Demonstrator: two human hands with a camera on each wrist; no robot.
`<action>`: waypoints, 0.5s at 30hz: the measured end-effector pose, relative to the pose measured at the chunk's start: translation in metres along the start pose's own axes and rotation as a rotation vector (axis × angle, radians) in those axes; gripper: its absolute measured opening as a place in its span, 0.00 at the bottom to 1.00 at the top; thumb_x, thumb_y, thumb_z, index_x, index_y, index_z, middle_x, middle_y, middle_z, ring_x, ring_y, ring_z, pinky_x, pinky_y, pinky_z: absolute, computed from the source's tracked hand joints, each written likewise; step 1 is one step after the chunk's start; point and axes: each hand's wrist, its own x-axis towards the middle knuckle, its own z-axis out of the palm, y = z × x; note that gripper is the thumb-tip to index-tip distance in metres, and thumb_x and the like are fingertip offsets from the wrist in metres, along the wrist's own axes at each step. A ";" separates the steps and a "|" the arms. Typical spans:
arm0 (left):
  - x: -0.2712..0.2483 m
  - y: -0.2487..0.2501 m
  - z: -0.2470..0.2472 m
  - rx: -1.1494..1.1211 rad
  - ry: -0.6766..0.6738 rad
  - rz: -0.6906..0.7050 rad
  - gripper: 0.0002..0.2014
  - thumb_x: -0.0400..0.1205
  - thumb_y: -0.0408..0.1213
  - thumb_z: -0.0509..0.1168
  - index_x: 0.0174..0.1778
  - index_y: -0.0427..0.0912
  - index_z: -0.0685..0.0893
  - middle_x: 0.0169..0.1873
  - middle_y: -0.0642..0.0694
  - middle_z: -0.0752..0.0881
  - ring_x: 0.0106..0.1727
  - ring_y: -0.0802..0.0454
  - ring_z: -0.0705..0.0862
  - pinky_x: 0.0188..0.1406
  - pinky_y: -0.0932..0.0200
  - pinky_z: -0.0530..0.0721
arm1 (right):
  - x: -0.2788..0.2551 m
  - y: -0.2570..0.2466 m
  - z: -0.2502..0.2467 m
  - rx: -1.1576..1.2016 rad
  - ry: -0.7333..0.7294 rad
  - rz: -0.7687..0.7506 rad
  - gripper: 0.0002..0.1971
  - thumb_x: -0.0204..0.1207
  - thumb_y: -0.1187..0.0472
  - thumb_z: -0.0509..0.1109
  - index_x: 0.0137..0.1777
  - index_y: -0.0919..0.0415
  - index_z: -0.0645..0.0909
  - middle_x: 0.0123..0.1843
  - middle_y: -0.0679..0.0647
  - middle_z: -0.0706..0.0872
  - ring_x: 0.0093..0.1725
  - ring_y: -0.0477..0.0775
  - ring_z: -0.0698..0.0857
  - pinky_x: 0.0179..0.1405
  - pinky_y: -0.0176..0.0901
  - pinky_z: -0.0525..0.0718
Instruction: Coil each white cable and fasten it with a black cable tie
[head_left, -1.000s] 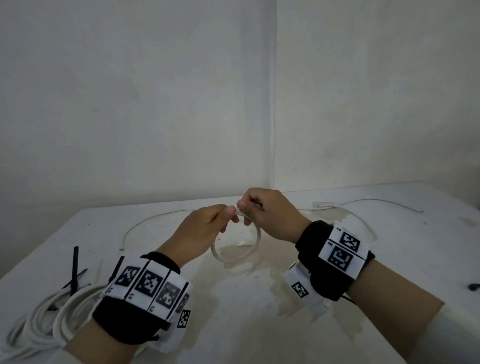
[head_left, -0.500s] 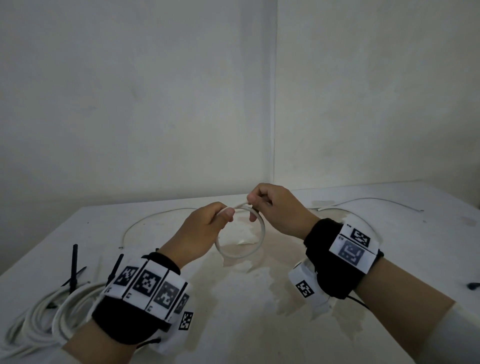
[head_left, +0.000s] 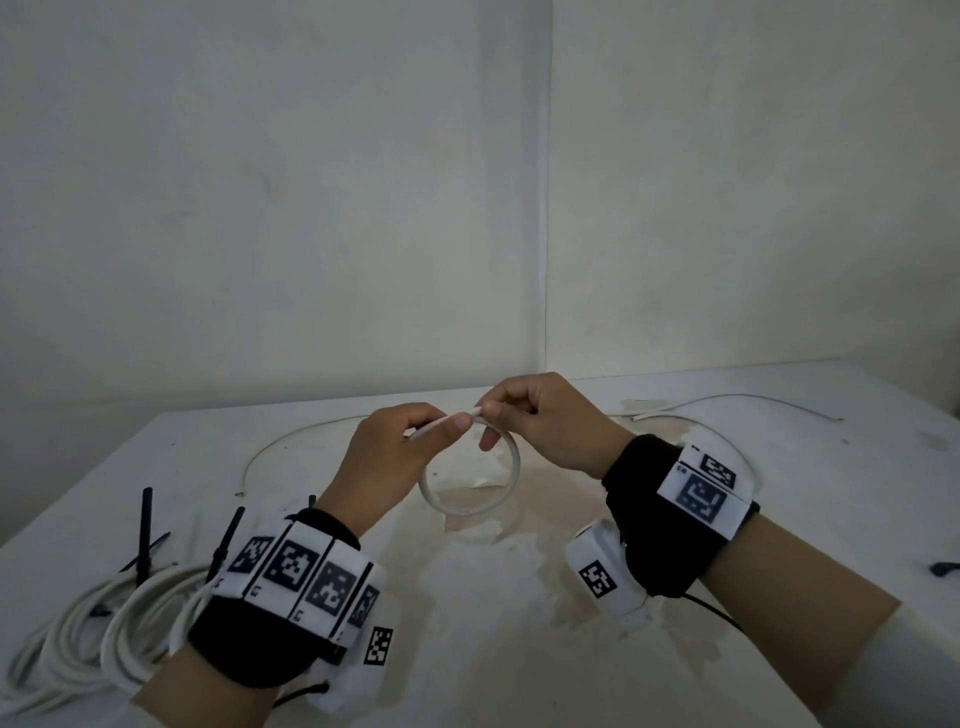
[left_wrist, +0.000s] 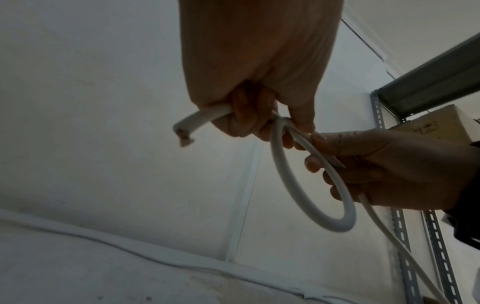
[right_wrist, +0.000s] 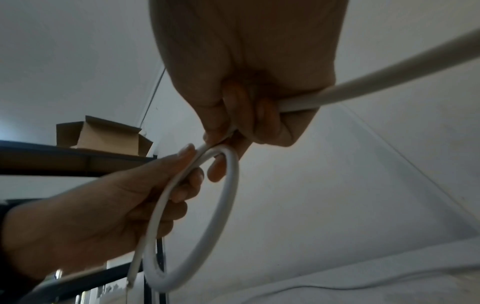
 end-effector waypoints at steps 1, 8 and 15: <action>-0.001 0.002 -0.001 -0.006 -0.005 -0.010 0.12 0.78 0.48 0.66 0.32 0.47 0.86 0.22 0.65 0.81 0.28 0.69 0.77 0.29 0.78 0.70 | 0.000 -0.001 0.000 0.006 0.004 -0.003 0.09 0.81 0.62 0.63 0.45 0.63 0.83 0.33 0.50 0.87 0.38 0.46 0.83 0.46 0.41 0.79; -0.006 0.009 -0.005 -0.035 -0.028 -0.105 0.12 0.84 0.40 0.56 0.45 0.47 0.86 0.27 0.56 0.77 0.23 0.62 0.73 0.21 0.75 0.68 | 0.002 0.001 -0.002 -0.028 0.078 -0.010 0.12 0.80 0.64 0.64 0.35 0.55 0.78 0.28 0.46 0.83 0.22 0.35 0.74 0.25 0.23 0.68; -0.010 0.006 -0.015 -0.184 -0.170 -0.188 0.11 0.84 0.33 0.58 0.44 0.46 0.86 0.33 0.50 0.84 0.28 0.67 0.83 0.38 0.72 0.84 | 0.001 0.005 -0.003 -0.071 0.077 0.008 0.12 0.80 0.64 0.64 0.34 0.54 0.78 0.30 0.45 0.84 0.23 0.34 0.76 0.25 0.22 0.69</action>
